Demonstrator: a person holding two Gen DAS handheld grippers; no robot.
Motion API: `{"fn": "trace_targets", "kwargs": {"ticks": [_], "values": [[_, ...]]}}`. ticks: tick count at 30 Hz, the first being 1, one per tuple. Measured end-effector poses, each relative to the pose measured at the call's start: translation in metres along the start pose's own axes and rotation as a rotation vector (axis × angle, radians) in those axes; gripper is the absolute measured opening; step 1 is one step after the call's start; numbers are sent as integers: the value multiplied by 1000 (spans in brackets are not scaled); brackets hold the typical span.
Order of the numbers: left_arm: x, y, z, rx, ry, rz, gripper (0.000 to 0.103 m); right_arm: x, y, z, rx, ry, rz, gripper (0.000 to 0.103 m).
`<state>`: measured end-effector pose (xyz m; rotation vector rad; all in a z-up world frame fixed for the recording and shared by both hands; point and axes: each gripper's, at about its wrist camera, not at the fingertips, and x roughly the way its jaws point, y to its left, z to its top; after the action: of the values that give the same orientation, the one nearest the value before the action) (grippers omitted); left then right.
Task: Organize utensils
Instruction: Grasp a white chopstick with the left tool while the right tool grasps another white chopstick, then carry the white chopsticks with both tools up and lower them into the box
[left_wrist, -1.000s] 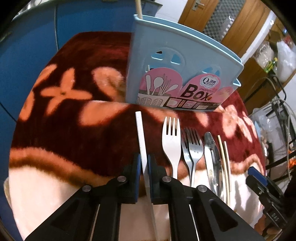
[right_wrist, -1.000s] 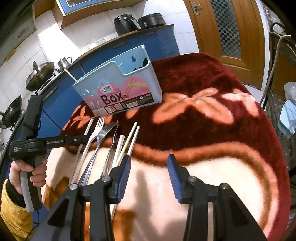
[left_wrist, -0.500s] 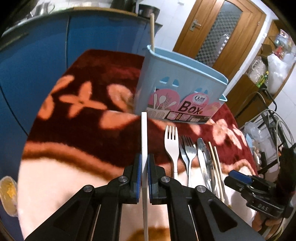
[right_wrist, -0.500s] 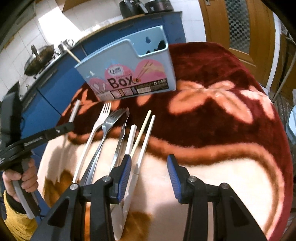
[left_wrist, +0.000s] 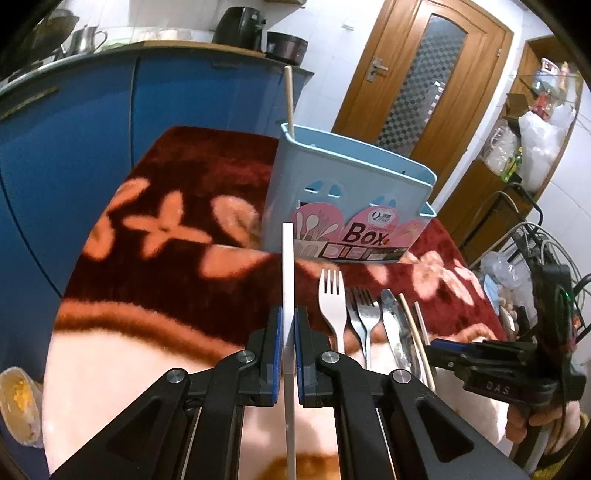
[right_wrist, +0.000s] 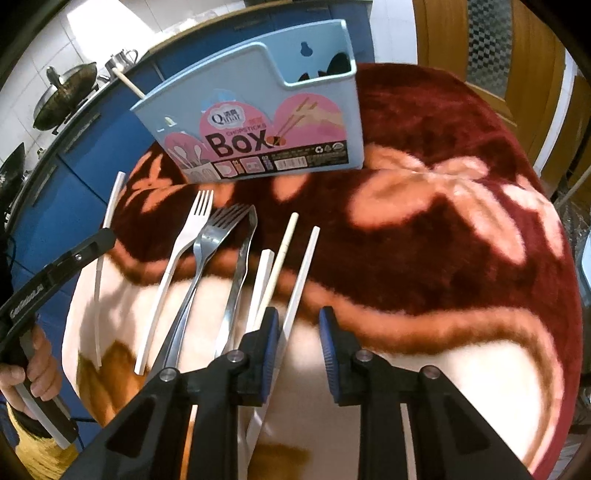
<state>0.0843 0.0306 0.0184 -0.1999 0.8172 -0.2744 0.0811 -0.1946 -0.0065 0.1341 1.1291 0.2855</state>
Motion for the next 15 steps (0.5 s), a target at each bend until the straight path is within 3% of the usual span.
{"fn": "trace_targets", "kwargs": {"ticks": [4,6,9,15], "values": [[-2,-4,1,13,-13,-16,6,3,2,6,-37,33,12,28],[-4,-5,2,14,-23,-20,6,3,0,7,-38,33,6,16],[-5,-6,3,6,-33,-33,6,1,-7,8,-11,3,42,7],[-16,-10,7,6,-84,-70,6,-24,-16,-1,32,-127,128,6]]}}
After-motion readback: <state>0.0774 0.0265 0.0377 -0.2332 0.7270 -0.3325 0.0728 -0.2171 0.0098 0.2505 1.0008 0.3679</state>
